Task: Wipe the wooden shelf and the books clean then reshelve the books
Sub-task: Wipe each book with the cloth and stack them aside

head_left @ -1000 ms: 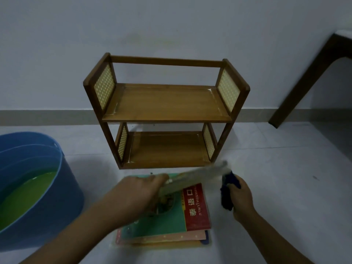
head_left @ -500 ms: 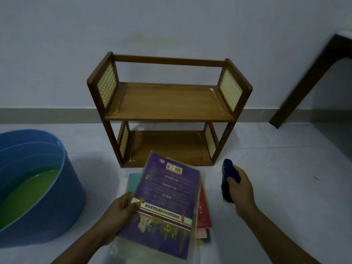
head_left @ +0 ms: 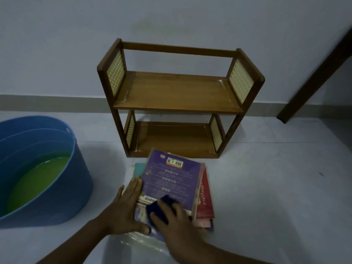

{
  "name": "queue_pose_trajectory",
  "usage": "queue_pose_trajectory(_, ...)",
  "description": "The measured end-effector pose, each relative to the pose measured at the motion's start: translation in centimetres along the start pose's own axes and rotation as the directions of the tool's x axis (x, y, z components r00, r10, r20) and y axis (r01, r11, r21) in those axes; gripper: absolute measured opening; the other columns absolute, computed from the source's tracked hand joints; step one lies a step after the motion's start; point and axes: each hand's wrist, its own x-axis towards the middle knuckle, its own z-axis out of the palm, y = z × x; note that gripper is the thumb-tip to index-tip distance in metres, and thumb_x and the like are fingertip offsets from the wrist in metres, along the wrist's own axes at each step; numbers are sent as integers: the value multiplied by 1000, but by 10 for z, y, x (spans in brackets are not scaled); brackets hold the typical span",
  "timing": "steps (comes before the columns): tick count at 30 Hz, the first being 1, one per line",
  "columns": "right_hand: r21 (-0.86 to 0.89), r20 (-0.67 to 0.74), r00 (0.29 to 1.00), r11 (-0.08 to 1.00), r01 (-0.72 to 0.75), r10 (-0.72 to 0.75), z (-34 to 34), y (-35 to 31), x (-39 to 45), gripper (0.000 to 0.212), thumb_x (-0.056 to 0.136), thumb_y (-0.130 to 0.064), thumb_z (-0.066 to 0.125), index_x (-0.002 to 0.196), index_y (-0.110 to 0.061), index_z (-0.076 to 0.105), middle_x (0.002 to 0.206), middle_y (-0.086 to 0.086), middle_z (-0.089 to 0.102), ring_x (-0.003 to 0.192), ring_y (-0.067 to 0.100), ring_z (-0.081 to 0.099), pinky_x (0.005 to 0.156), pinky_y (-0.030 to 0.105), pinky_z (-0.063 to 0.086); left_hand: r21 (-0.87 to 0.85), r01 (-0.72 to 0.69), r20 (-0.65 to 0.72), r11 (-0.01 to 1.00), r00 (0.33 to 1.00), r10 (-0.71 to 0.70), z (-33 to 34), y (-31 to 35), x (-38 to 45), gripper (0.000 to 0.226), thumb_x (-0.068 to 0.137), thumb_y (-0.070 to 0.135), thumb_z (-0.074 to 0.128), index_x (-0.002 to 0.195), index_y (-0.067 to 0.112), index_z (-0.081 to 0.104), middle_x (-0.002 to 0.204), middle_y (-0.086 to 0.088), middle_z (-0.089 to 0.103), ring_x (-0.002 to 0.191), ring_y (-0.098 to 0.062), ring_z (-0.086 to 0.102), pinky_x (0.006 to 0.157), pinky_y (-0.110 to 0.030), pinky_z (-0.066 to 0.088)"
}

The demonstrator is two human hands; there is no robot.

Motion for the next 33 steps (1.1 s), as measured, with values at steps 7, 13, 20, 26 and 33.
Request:
queue_pose_trajectory(7,30,-40,999,999,-21,22,-25,64,36,51,91,-27,52,139,-36,36,152,-1,32,131,31,38,106,45,38,-18,-35,-6,999,999,35,-7,1,-3,139,57,84,64,144,28,-30,153,14,-30,143,-8,-26,117,-39,-12)
queue_pose_trajectory(13,108,34,883,876,-469,469,-26,53,69,72,88,-40,59,146,-31,18,156,6,14,138,37,18,108,54,34,-3,51,-47,999,998,-51,5,14,-7,139,56,89,58,148,24,-24,158,6,-23,145,-11,-23,119,-46,-9)
queue_pose_trajectory(20,99,8,993,988,-115,115,-23,39,86,61,91,-14,53,144,-31,27,156,2,17,139,33,17,111,52,29,30,129,-106,991,987,-125,18,25,-12,138,56,94,48,146,22,-27,151,6,-34,140,-13,-33,114,-44,-20)
queue_pose_trajectory(26,96,-3,887,883,-459,462,-37,70,104,65,89,-21,58,144,-28,24,154,6,17,133,39,21,106,54,32,-78,65,25,995,998,-64,9,17,-14,128,62,85,57,136,37,-36,153,11,-30,143,-10,-25,115,-42,-17)
queue_pose_trajectory(33,66,93,994,996,-56,50,-5,-8,45,81,84,-14,64,149,-22,17,158,13,13,136,44,19,108,59,29,-35,56,-18,998,998,-57,9,13,-24,138,51,91,58,149,30,-19,159,14,-12,146,-7,-13,116,-47,-8)
